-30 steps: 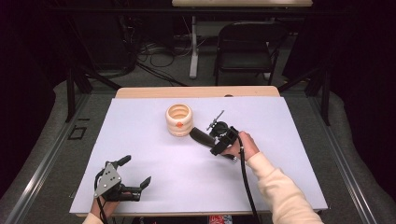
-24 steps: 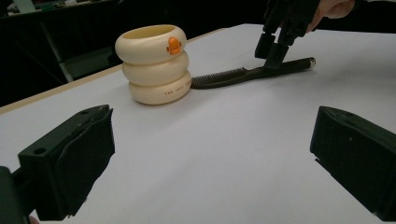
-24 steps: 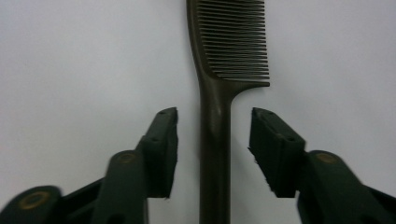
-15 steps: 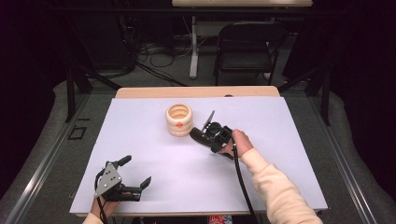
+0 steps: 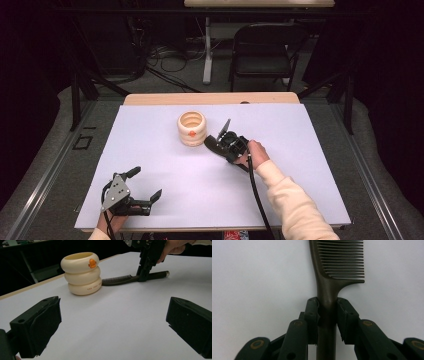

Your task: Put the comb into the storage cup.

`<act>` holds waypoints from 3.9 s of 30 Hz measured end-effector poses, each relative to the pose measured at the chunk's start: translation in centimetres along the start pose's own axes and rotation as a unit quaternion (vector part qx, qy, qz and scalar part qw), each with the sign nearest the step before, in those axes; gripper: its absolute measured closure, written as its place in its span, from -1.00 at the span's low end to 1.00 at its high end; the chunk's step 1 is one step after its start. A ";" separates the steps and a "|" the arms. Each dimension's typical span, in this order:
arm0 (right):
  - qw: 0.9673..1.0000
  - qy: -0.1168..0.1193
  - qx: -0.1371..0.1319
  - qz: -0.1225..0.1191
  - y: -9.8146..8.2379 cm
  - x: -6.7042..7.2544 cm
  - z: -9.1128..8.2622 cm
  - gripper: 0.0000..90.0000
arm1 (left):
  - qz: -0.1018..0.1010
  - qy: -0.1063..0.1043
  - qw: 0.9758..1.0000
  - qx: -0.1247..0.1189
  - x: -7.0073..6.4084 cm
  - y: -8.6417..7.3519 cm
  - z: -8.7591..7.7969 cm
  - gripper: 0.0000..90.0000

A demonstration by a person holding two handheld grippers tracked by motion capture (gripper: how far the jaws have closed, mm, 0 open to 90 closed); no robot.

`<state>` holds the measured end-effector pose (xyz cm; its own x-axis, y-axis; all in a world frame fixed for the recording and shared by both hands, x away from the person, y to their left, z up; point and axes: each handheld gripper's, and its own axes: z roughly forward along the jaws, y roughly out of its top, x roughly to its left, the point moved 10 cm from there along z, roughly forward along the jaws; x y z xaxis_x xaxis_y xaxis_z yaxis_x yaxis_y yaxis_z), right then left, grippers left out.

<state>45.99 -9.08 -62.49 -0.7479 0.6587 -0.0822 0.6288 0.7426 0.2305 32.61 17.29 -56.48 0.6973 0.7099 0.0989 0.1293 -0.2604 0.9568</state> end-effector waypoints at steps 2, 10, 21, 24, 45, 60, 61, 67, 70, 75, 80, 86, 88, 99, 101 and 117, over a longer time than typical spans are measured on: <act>1.000 0.001 0.001 0.004 -0.1 0.1 0.0 0.60 | 0.000 0.000 1.000 0.000 0.0 0.0 0.0 -1.00; 1.000 0.012 -0.005 0.000 -0.9 0.1 -0.2 0.60 | 0.000 0.001 1.000 0.001 0.0 0.0 0.0 -1.00; 0.999 0.014 -0.038 0.010 -1.4 -0.3 -1.8 0.60 | 0.001 0.001 1.000 0.001 0.0 0.0 0.0 -1.00; 0.999 0.018 -0.048 0.011 -1.5 -0.3 -2.2 0.60 | 0.001 0.002 1.000 0.001 0.0 0.0 0.0 -1.00; 0.993 0.032 -0.109 0.032 -2.2 -0.8 -4.2 0.60 | -0.001 0.003 1.000 0.000 0.1 0.0 -0.1 -1.00; 0.986 0.039 -0.157 0.036 -1.6 -0.7 -5.2 0.60 | -0.003 0.002 1.000 0.000 0.1 0.0 -0.1 -1.00; 0.986 0.040 -0.161 0.035 -1.5 -0.6 -5.2 0.60 | -0.004 0.002 1.000 0.000 0.1 0.0 -0.1 -1.00; 0.979 0.042 -0.195 0.037 -1.0 -0.5 -5.6 0.60 | -0.004 0.001 1.000 0.001 0.1 0.0 0.0 -1.00; 0.978 0.040 -0.203 0.036 -0.8 -0.4 -5.7 0.60 | -0.004 0.002 1.000 0.002 0.1 -0.1 0.0 -1.00; 0.972 0.035 -0.229 0.034 -0.3 -0.2 -6.2 0.60 | -0.003 0.003 1.000 0.001 0.1 0.0 0.0 -1.00; 0.967 0.029 -0.252 0.037 0.3 -0.1 -6.4 0.60 | -0.004 0.003 1.000 -0.001 0.1 0.0 -0.1 -1.00; 0.960 0.026 -0.275 0.039 0.7 -0.2 -6.8 0.60 | -0.003 0.002 1.000 0.001 0.1 0.0 -0.1 -1.00; 0.958 0.026 -0.282 0.040 0.8 -0.2 -6.9 0.60 | -0.004 0.002 1.000 0.001 0.1 0.0 -0.1 -1.00; 0.953 0.029 -0.300 0.025 1.5 0.4 -6.8 0.60 | -0.003 0.003 1.000 0.002 0.1 0.0 -0.1 -1.00; 0.952 0.029 -0.303 0.026 1.6 0.4 -6.8 0.60 | -0.003 0.003 1.000 0.002 0.1 0.0 -0.1 -1.00; 0.941 0.015 -0.338 0.017 3.5 0.6 -7.9 0.60 | -0.004 0.006 1.000 0.002 0.2 -0.1 -0.1 -1.00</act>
<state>46.08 -7.06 -54.02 -0.7423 0.6690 -0.0384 0.3813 0.4689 0.7967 32.68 17.53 -56.52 0.6874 0.7202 0.0941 0.1380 -0.2567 0.9566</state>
